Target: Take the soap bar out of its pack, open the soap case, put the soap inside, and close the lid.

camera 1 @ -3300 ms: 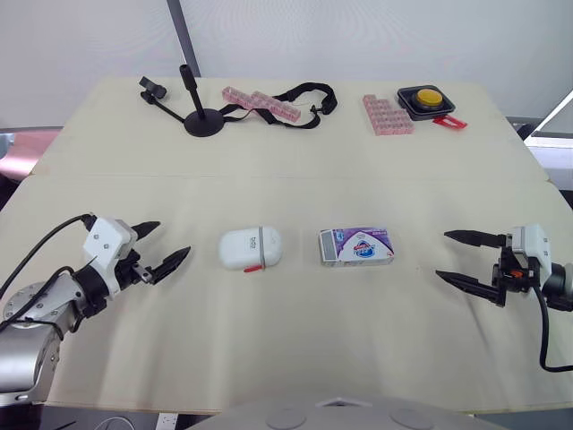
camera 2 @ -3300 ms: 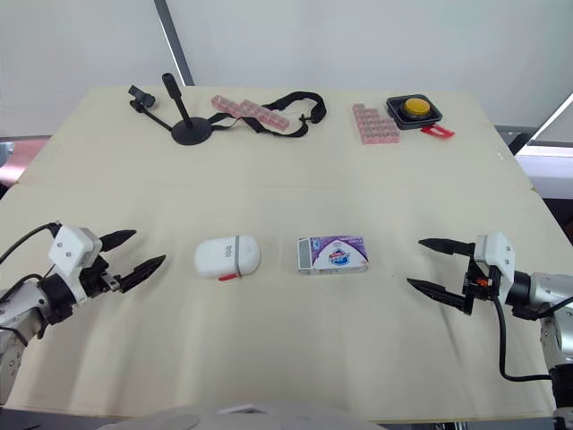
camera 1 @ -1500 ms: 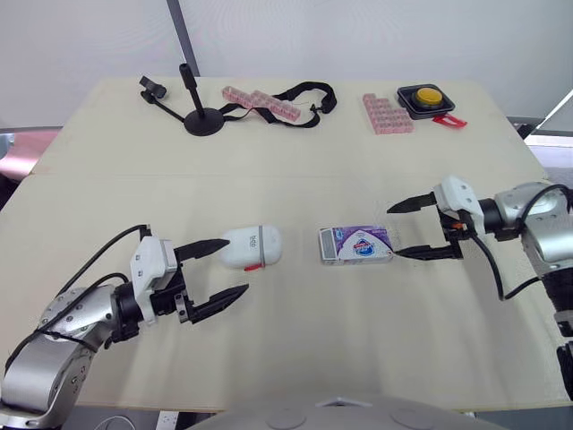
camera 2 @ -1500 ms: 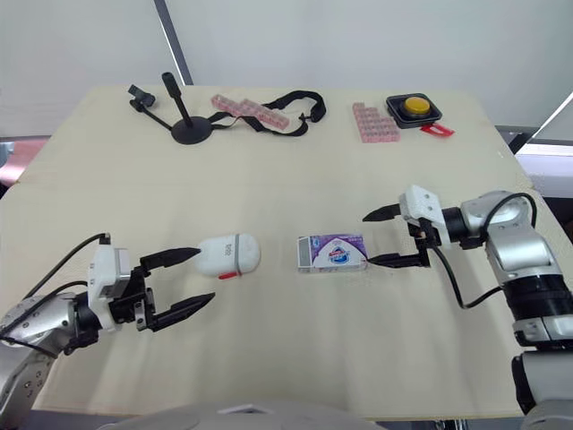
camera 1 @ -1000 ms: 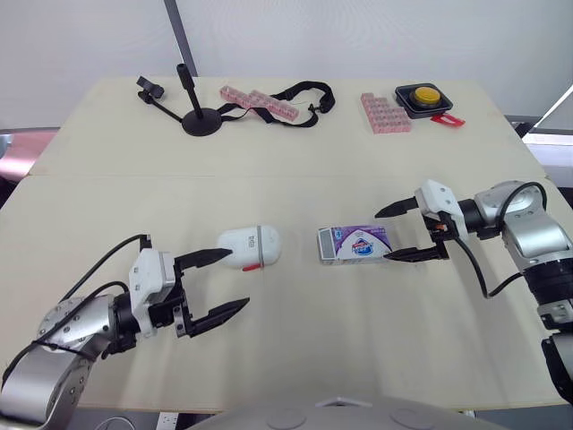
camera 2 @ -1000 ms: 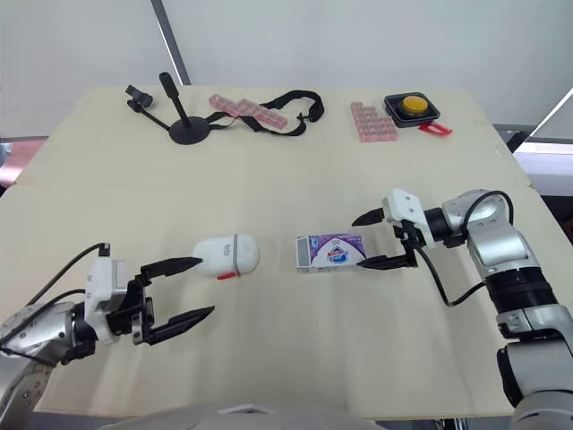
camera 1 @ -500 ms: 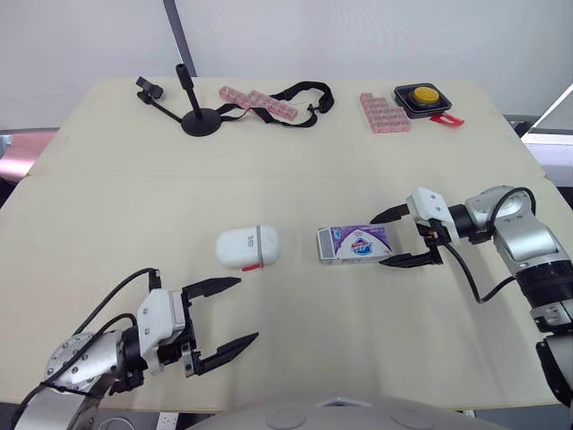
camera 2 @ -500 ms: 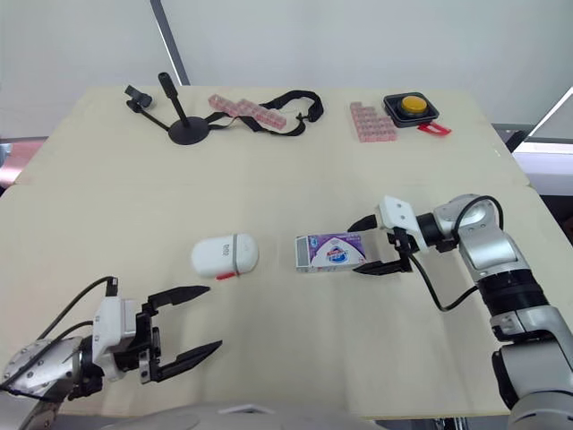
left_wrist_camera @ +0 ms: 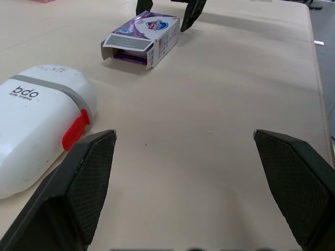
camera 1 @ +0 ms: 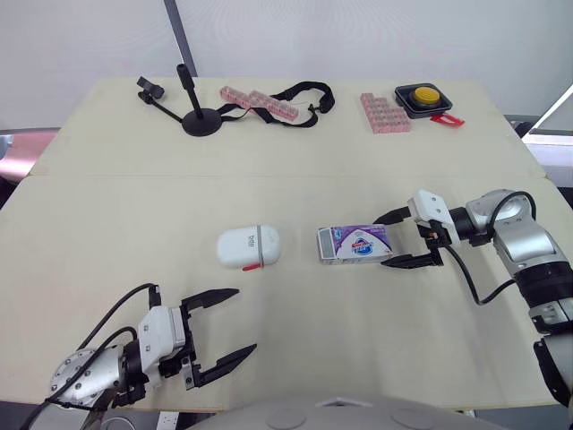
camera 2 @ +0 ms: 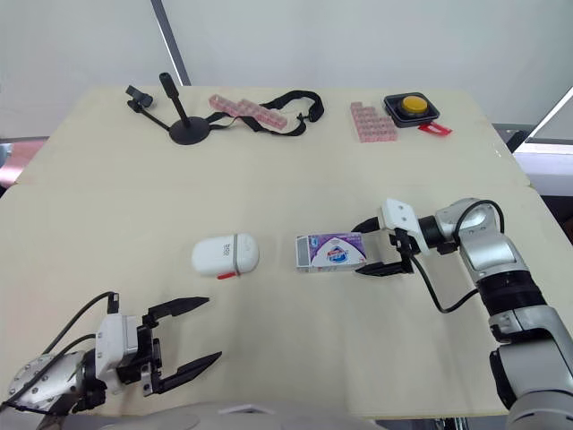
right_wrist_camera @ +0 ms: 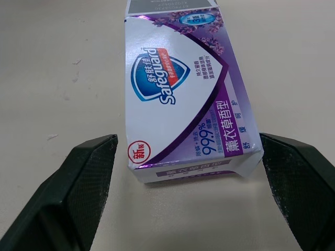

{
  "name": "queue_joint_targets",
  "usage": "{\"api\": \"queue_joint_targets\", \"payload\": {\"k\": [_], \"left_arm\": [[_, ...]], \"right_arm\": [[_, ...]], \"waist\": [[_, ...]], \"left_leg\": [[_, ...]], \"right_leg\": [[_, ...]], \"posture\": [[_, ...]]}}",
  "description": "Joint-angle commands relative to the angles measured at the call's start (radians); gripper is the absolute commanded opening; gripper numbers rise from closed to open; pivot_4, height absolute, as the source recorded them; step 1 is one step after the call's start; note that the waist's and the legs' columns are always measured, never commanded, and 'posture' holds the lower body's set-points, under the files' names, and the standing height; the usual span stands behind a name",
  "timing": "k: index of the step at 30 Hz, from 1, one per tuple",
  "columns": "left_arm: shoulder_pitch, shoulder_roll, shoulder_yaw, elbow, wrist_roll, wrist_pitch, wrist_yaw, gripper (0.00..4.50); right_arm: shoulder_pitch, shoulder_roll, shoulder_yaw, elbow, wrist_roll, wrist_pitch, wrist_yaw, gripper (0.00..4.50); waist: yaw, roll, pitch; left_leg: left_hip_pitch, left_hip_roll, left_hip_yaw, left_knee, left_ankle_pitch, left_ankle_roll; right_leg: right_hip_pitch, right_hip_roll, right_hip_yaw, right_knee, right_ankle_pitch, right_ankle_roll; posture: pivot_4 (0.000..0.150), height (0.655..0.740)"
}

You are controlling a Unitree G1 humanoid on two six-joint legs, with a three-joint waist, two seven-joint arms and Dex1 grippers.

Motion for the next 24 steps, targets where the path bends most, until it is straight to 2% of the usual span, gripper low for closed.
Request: {"api": "queue_joint_targets", "payload": {"k": [1,6,17,24], "left_arm": [[-0.011,-0.004,-0.007,-0.016,-0.004,-0.021,0.013,4.49],[-0.013,0.005,-0.02,-0.023,0.003,-0.037,0.012,4.5],[-0.007,0.015,-0.029,-0.023,0.01,-0.047,0.022,4.5],[-0.002,0.016,-0.056,-0.05,0.023,-0.036,0.045,4.5]], "right_arm": [[-0.009,-0.003,-0.014,-0.007,-0.003,-0.02,-0.006,4.24],[-0.008,0.0,-0.017,0.006,-0.012,-0.048,-0.013,2.72],[-0.008,-0.004,-0.02,0.003,-0.011,-0.067,-0.021,2.72],[-0.066,-0.059,-0.021,-0.097,-0.019,0.064,-0.021,2.72]], "waist": [[0.0,0.0,0.0],[0.0,0.0,0.0],[0.0,0.0,0.0],[0.0,0.001,0.0]], "left_leg": [[0.0,0.0,0.0,0.0,0.0,0.0],[0.0,0.0,0.0,0.0,0.0,0.0],[0.0,0.0,0.0,0.001,0.0,0.0],[0.0,0.0,0.0,0.001,0.0,0.0]], "right_leg": [[0.0,0.0,0.0,0.0,0.0,0.0],[0.0,0.0,0.0,0.0,0.0,0.0],[0.0,0.0,0.0,0.001,0.0,0.0],[-0.001,0.0,0.0,0.002,0.0,0.0]], "posture": [[0.15,0.7143],[0.15,0.7143],[0.15,0.7143],[0.15,0.7143]]}}
